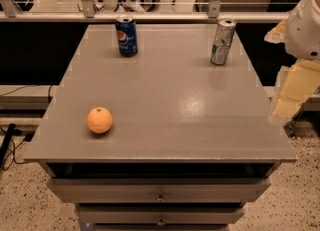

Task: Pick orange

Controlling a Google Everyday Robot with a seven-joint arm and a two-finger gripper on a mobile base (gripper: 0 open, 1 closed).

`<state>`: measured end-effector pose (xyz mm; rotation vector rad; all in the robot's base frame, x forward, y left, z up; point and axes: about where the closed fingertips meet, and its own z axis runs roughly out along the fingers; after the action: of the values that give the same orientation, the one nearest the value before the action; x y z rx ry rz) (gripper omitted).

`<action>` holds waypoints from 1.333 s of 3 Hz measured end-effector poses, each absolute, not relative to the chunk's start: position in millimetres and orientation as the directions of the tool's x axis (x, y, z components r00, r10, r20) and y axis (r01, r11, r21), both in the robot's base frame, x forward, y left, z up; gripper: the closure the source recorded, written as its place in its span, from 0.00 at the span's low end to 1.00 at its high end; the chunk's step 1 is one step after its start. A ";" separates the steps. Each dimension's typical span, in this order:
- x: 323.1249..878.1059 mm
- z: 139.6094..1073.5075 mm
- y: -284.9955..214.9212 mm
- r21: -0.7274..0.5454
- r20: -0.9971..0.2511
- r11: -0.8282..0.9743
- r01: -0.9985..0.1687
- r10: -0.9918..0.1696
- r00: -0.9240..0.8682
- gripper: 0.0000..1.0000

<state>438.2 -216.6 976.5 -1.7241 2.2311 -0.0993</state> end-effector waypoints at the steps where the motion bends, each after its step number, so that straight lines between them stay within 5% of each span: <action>1: 438.6 977.8 -216.2 -0.249 -0.216 0.271 -0.930 -0.951 -0.220 0.00; 2: 439.9 965.6 -197.5 -0.203 -0.282 0.273 -0.940 -0.936 -0.210 0.00; 4: 440.0 918.9 -31.0 -0.016 -0.622 0.202 -0.979 -0.769 -0.149 0.00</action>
Offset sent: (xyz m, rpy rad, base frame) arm 0.0057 0.0904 -0.0553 0.3912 0.1522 0.0850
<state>440.0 -31.0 918.9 -1.6206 1.9784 0.5477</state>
